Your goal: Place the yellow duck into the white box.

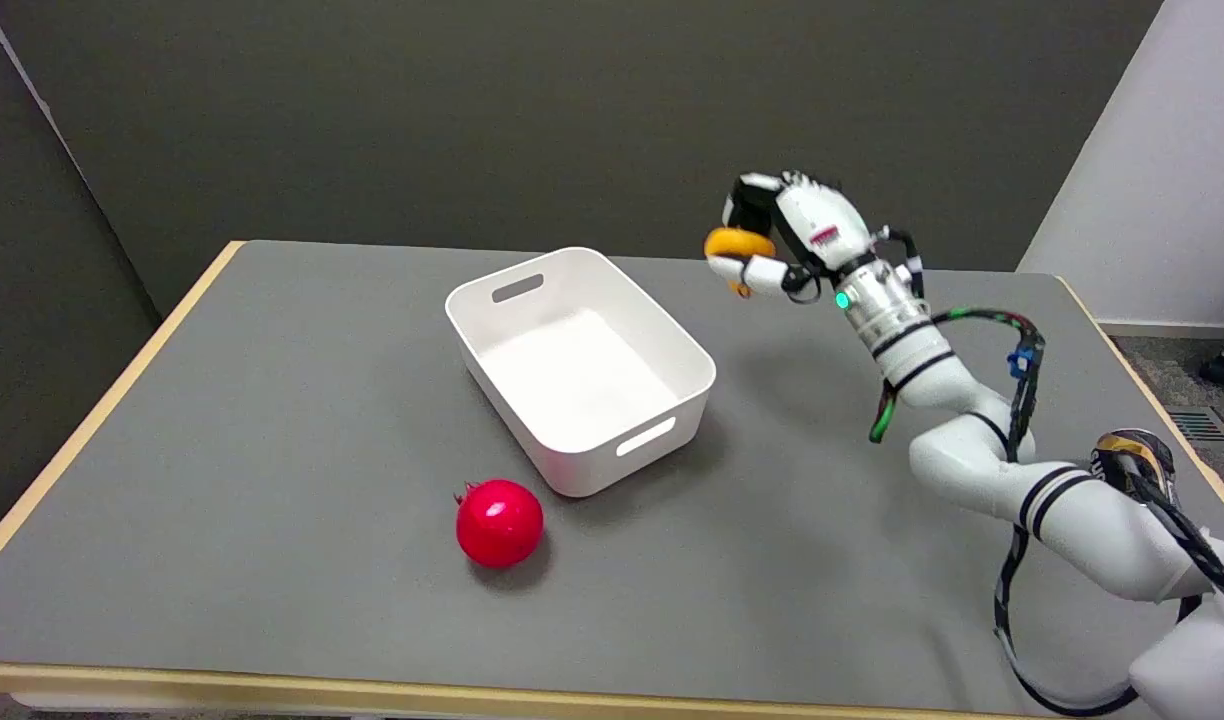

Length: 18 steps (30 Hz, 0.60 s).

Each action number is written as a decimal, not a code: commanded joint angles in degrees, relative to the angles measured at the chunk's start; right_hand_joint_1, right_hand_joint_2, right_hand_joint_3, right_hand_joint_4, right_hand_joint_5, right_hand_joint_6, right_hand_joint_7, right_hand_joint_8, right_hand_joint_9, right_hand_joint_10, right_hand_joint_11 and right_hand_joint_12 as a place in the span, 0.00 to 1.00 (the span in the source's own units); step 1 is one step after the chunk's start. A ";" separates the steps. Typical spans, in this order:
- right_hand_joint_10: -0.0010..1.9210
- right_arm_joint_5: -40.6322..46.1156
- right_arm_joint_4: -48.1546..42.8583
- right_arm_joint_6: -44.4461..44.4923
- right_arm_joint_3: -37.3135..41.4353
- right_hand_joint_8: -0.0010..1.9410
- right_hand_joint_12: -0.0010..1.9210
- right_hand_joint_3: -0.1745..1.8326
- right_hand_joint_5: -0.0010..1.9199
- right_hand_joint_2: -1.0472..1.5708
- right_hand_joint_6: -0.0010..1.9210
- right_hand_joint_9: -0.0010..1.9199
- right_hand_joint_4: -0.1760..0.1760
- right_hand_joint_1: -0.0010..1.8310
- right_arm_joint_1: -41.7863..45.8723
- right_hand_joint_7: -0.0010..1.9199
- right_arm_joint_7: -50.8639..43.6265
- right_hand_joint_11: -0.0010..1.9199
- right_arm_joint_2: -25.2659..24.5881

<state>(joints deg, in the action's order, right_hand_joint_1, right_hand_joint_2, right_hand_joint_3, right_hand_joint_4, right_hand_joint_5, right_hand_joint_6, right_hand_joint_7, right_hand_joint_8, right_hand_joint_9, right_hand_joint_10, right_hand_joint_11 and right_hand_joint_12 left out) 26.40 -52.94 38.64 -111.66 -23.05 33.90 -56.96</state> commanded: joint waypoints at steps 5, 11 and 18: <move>0.75 -6.66 -20.49 -3.32 -12.09 0.79 1.00 0.13 0.29 0.88 0.75 0.42 0.00 0.65 -4.82 0.43 -5.24 0.20 -6.24; 0.75 -6.58 -12.53 -8.82 -14.98 0.79 1.00 0.13 0.29 0.87 0.75 0.42 0.00 0.65 -6.44 0.43 -5.08 0.22 -12.94; 0.75 -5.91 0.06 -13.84 -16.73 0.79 1.00 0.14 0.29 0.87 0.76 0.43 0.00 0.65 -9.37 0.43 -4.77 0.23 -15.63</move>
<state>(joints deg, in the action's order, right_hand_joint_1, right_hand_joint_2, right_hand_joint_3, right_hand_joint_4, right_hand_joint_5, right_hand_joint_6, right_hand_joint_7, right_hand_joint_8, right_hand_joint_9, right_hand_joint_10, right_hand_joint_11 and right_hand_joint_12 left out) 21.13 -65.73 34.84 -120.50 -26.79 29.91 -62.92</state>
